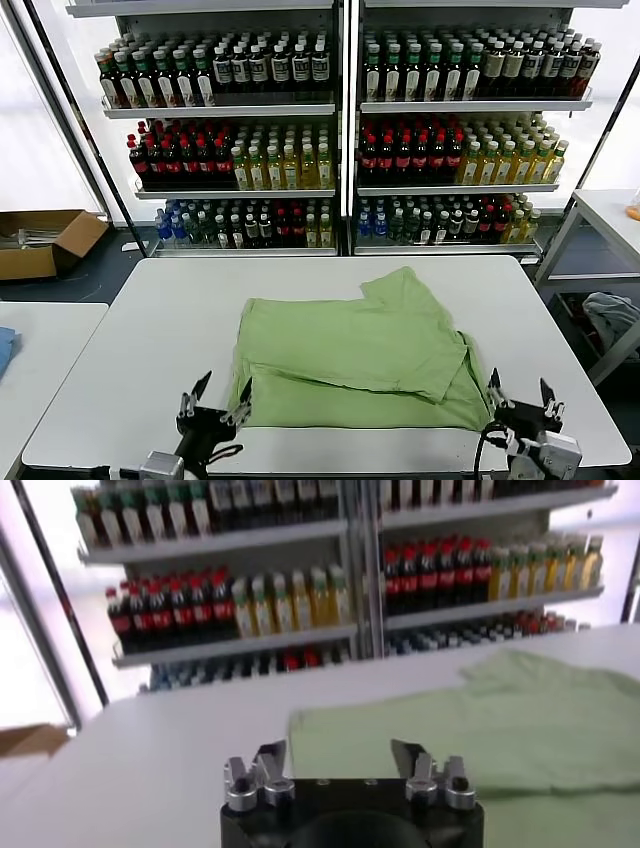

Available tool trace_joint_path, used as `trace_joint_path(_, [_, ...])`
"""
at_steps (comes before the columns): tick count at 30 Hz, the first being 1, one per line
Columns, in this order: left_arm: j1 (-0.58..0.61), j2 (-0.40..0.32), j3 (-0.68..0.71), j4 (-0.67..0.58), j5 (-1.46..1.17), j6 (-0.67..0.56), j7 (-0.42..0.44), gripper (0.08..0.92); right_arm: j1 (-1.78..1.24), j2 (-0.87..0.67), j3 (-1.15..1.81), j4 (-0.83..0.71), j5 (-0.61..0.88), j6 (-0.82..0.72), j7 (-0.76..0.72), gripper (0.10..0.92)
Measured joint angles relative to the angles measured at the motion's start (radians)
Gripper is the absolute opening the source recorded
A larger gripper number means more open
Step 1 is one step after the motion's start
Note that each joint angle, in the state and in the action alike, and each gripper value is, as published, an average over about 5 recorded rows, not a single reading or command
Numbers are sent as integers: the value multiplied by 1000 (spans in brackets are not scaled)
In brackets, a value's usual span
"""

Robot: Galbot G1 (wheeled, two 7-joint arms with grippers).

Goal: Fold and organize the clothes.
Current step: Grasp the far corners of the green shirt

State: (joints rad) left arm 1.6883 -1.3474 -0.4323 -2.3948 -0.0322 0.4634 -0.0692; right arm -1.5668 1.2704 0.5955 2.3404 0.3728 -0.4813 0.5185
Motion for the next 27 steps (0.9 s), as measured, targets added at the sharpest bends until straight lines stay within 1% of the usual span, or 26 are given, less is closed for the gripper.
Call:
trace_joint_path(2, [-45, 11, -4, 18, -8, -6, 18, 795, 58, -24, 5, -41, 17, 8, -47, 819])
trace_joint_path(4, [-95, 27, -6, 45, -22, -9, 40, 815, 117, -59, 4, -90, 33, 14, -110, 821])
trace_joint_path(9, [-238, 88, 0, 142, -89, 2, 94, 822, 274, -174, -34, -234, 63, 20, -287, 823])
trace_joint_path(12, [-329, 119, 10, 215, -141, 19, 110, 823, 380, -228, -81, -329, 74, 15, -362, 823])
trace_joint_path(19, [-537, 152, 47, 411, -237, 64, 123, 823, 607, -277, -210, -549, 77, -4, -451, 823])
trace_joint_path(27, [-724, 167, 101, 634, -287, 92, 123, 823, 819, -243, -333, -785, 49, -5, -493, 823])
